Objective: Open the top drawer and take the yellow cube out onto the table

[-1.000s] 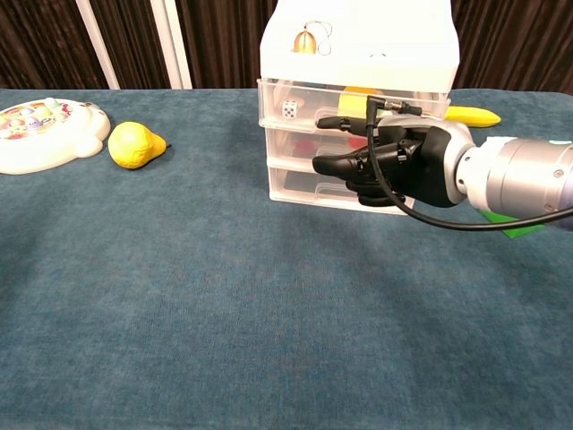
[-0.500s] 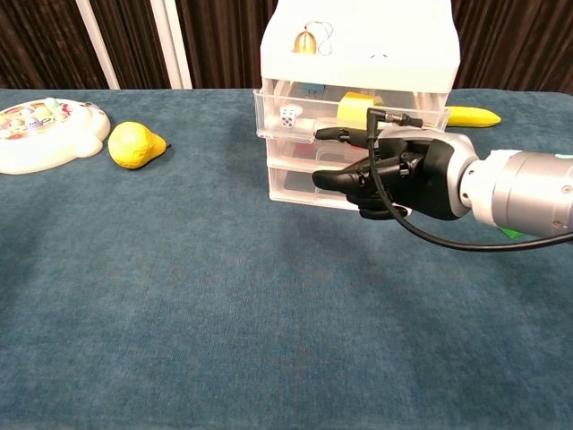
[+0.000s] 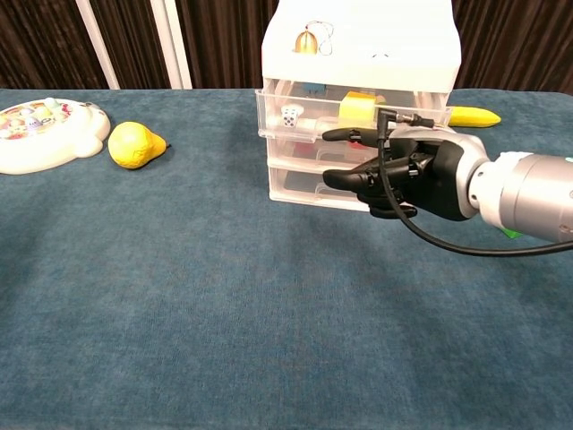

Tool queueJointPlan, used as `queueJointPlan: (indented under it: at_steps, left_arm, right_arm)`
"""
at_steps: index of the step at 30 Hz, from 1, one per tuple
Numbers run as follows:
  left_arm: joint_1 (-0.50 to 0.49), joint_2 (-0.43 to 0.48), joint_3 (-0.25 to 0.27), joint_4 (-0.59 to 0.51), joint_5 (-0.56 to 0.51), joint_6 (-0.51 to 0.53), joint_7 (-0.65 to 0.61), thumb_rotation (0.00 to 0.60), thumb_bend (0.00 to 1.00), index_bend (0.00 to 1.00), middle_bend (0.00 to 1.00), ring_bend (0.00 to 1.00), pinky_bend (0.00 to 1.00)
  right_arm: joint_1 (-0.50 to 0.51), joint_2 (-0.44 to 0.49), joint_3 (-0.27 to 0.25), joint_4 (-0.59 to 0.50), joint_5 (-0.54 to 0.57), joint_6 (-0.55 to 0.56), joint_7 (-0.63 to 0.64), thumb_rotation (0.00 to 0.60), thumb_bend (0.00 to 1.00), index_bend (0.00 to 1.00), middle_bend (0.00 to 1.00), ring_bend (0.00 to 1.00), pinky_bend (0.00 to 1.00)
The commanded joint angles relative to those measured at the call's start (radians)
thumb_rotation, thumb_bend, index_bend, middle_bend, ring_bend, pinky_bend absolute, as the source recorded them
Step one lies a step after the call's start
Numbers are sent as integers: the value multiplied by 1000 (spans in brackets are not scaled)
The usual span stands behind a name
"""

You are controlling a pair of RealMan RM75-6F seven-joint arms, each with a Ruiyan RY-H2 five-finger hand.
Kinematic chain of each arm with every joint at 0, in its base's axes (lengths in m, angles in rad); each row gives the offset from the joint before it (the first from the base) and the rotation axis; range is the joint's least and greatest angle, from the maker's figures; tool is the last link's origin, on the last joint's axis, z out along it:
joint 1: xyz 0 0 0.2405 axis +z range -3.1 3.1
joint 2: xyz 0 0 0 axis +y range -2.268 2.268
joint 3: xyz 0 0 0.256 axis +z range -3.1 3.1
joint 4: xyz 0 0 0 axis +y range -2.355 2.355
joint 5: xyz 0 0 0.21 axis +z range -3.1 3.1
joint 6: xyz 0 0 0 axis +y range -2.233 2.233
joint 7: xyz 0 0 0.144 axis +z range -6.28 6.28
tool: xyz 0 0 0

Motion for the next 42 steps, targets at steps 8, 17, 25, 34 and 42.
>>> queueJointPlan:
  at_steps: [8, 17, 25, 34, 42]
  left_arm:
    - [0, 0, 1, -1, 1, -1, -1, 600, 300, 62, 0, 0, 0]
    - [0, 0, 0, -1, 1, -2, -2, 600, 300, 62, 0, 0, 0]
    - [-1, 2, 1, -3, 4, -3, -7, 600, 300, 62, 0, 0, 0]
    - [-2, 2, 4, -4, 9, -5, -5, 600, 300, 62, 0, 0, 0]
    - [-2, 2, 2, -4, 5, -5, -5, 600, 300, 62, 0, 0, 0]
  right_arm:
    - [-12, 9, -18, -37, 39, 27, -48, 600, 416, 38, 882, 907, 982]
    - [-54, 50, -48, -113, 8, 80, -87, 600, 418, 38, 883, 907, 982]
    - [-90, 130, -87, -218, -72, 117, -143, 600, 458, 38, 882, 908, 983]
    - [-70, 165, -65, -242, -38, 177, -278, 600, 458, 38, 884, 909, 987]
    - [-13, 180, -38, -263, 101, 241, -484, 600, 458, 38, 885, 910, 987]
